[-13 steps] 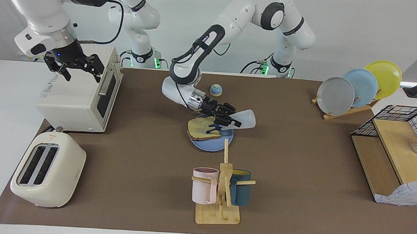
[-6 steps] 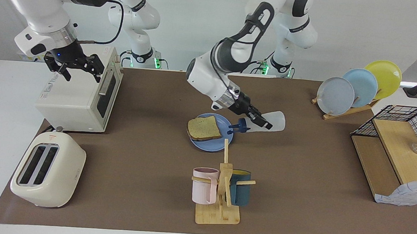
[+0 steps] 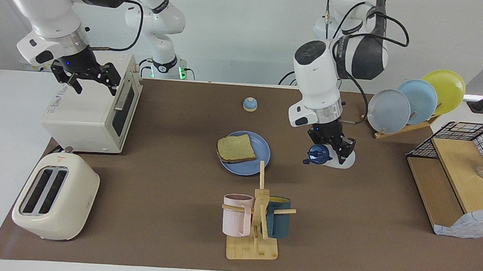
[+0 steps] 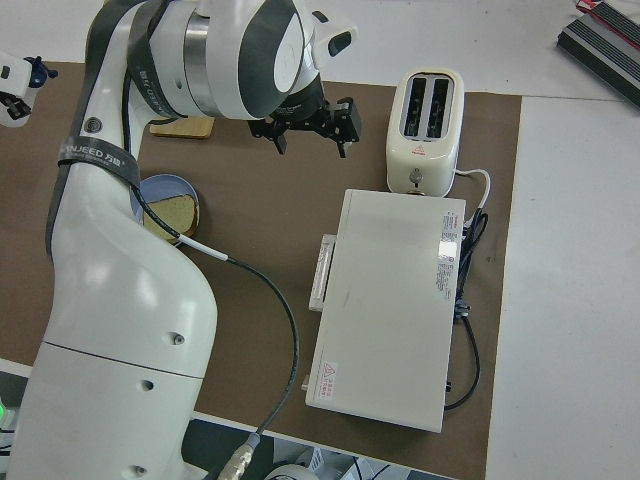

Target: Put bread on plate and add seasoning

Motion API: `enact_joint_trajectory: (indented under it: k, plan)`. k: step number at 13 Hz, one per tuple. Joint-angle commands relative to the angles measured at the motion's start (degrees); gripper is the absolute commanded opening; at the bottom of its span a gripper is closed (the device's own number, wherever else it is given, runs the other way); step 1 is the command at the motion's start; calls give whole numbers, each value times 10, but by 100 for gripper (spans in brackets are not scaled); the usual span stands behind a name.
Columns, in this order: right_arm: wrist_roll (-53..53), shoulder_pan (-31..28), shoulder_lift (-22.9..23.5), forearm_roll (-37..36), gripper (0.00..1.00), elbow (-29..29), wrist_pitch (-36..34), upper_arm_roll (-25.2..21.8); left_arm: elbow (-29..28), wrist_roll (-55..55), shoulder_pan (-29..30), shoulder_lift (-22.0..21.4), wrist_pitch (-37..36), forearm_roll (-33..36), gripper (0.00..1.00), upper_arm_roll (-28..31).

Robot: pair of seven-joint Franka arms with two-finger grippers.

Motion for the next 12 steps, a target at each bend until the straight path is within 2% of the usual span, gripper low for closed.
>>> enact_joint_trajectory:
  k: [1, 3, 6, 12]
  plan:
    - [-11, -7, -12, 0, 100, -14, 5, 4, -65, -62, 47, -7, 159, -57, 0, -7]
    - [-11, -7, -12, 0, 100, -14, 5, 4, -105, -72, 80, -7, 274, -106, 0, -10]
    - [-12, -7, -12, 0, 100, -14, 5, 4, -124, -72, 91, 7, 374, -190, 0, -10]
    - [-12, -7, -12, 0, 100, -14, 5, 4, -123, -71, 105, 102, 550, -274, 0, -22]
